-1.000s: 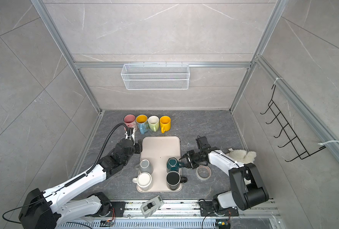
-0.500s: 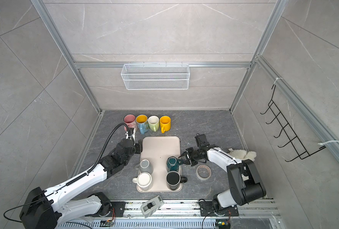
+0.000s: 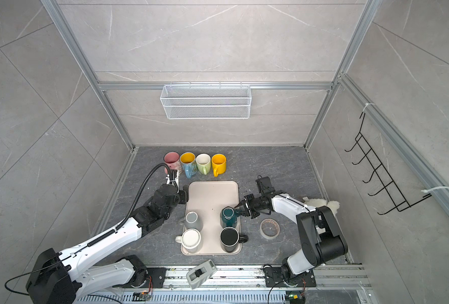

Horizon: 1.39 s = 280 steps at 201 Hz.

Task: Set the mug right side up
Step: 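Grasp the dark green mug's handle with the right gripper, then lift and rotate the dark green mug with the right gripper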

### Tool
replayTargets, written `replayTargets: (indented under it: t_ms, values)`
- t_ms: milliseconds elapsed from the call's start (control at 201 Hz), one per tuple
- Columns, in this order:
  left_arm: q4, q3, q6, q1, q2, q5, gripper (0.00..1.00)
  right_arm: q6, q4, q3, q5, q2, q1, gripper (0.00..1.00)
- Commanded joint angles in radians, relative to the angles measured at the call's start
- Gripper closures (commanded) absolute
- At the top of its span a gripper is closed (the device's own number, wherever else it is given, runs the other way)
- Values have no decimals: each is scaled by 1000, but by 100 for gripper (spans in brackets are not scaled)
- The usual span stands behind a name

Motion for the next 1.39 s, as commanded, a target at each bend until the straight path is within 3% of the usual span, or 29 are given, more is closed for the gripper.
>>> replayTargets:
  t_ms: [0, 433, 607, 881, 1205, 1389]
  values:
    - [14, 3, 20, 2, 3, -20, 32, 18, 32, 30, 6, 25, 13, 73]
    - [18, 5, 26, 2, 15, -30, 32, 33, 98, 63, 0, 71, 15, 100]
    - [12, 22, 36, 1, 24, -26, 32, -3, 116, 146, 14, 75, 16, 100]
    - [18, 26, 35, 2, -1, -23, 32, -240, -30, 296, 120, 10, 31, 100]
    - [-7, 59, 13, 2, -15, 4, 32, -376, -32, 297, 174, -48, 75, 100]
    - [-33, 89, -9, 2, -22, 34, 32, -574, -184, 385, 290, -112, 106, 100]
